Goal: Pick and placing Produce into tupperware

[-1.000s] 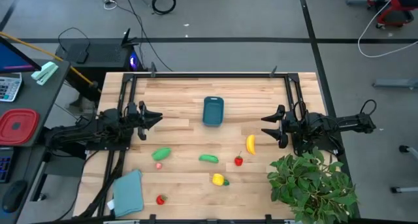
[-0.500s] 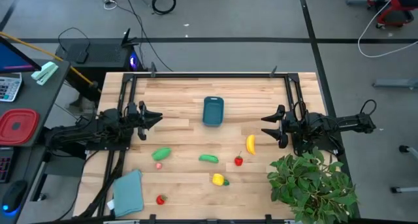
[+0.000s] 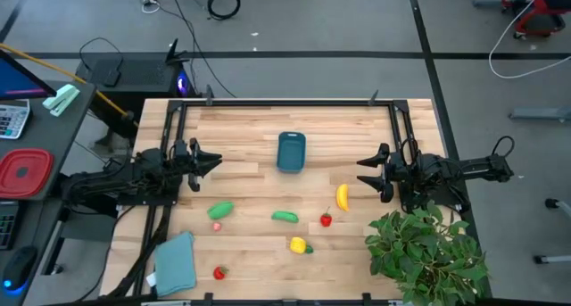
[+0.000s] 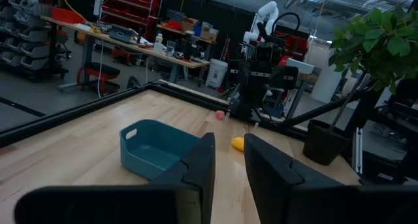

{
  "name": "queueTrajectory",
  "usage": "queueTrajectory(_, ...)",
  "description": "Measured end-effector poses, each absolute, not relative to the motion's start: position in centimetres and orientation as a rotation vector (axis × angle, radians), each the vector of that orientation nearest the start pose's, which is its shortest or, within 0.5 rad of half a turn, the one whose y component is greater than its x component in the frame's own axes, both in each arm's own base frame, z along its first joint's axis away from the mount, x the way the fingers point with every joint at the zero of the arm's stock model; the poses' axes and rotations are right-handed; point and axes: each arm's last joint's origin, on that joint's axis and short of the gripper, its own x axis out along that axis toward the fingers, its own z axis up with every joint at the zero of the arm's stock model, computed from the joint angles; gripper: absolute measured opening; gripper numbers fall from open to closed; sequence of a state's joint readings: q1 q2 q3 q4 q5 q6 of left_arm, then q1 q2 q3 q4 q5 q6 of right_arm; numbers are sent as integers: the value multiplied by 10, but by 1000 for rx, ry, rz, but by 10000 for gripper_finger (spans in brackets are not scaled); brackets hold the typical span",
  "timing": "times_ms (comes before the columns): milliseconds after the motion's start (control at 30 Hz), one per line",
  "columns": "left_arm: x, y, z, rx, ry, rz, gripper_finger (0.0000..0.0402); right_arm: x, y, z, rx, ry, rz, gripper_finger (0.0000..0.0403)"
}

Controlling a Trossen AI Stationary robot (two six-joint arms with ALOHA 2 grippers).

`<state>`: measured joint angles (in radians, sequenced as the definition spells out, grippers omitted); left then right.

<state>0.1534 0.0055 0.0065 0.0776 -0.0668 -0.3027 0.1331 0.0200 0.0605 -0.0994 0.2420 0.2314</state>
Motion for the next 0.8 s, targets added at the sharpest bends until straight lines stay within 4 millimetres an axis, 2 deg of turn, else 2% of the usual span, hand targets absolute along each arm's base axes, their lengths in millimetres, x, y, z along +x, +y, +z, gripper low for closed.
queueTrajectory(367, 95, 17, 178, -353, -170, 193, 93, 94, 5, 177, -8, 22, -126, 263)
queueTrajectory(500, 94, 16, 185, -303, -216, 187, 86, 92, 5, 186, -72, -2, -128, 263)
queueTrajectory(700, 84, 11, 222, -185, -299, 72, 76, 92, 5, 188, 139, -24, -127, 263)
queueTrajectory(800, 75, 8, 243, -170, -313, 0, 80, 92, 4, 192, 102, -59, -133, 263)
